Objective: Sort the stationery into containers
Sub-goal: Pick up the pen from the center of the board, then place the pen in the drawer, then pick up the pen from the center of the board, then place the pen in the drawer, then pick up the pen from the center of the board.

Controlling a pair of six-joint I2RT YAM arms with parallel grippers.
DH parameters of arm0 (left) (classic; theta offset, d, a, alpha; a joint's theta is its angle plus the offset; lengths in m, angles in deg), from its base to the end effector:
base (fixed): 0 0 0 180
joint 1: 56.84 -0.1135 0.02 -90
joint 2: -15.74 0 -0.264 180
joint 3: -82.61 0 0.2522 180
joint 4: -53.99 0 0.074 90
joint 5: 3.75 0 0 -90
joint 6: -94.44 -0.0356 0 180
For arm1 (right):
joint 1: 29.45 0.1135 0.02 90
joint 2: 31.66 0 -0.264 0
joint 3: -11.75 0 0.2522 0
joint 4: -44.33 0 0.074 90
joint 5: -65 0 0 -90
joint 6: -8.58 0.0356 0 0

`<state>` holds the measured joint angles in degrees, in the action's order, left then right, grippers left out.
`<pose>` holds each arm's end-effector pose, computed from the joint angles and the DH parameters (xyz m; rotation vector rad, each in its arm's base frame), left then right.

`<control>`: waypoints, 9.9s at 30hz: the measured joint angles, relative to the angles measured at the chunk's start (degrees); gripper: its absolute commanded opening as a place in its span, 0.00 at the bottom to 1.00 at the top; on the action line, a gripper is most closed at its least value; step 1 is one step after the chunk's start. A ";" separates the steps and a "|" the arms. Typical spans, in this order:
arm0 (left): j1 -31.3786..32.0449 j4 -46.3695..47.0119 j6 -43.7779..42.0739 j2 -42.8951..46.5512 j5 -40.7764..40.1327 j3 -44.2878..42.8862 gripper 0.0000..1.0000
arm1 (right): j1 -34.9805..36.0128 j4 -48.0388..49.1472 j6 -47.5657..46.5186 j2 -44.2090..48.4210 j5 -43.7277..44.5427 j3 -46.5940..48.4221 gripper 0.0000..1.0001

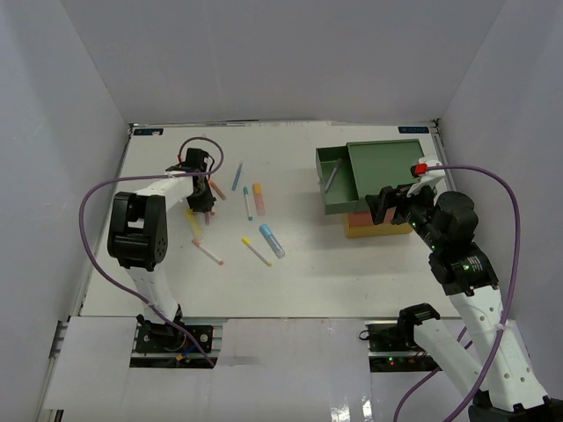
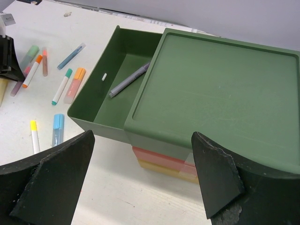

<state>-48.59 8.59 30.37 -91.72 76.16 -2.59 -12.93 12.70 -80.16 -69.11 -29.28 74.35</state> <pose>0.3711 -0.0475 0.1689 -0.4644 2.6779 0.0716 0.1407 0.0445 0.3689 -0.2805 1.6688 0.2958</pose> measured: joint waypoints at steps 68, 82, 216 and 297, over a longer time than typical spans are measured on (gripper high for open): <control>32.96 10.88 27.47 -1.55 23.54 -32.96 0.77 | 0.00 0.04 0.07 4.04 -0.35 -1.79 0.90; 27.26 -0.96 18.14 14.12 5.86 -21.24 0.78 | 0.00 0.02 0.04 3.80 -0.35 -1.79 0.90; 32.98 6.40 20.44 -1.49 15.17 -33.62 0.77 | 1.62 -2.14 -0.15 7.48 4.98 -3.56 0.90; 7.17 7.78 0.92 -1.90 29.70 -25.79 0.08 | 1.62 -5.16 1.64 7.91 2.80 -3.63 0.90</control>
<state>-41.42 16.37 31.29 -93.63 105.86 -28.38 -11.32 7.54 -78.52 -61.20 -26.48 70.72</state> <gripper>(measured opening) 0.225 0.903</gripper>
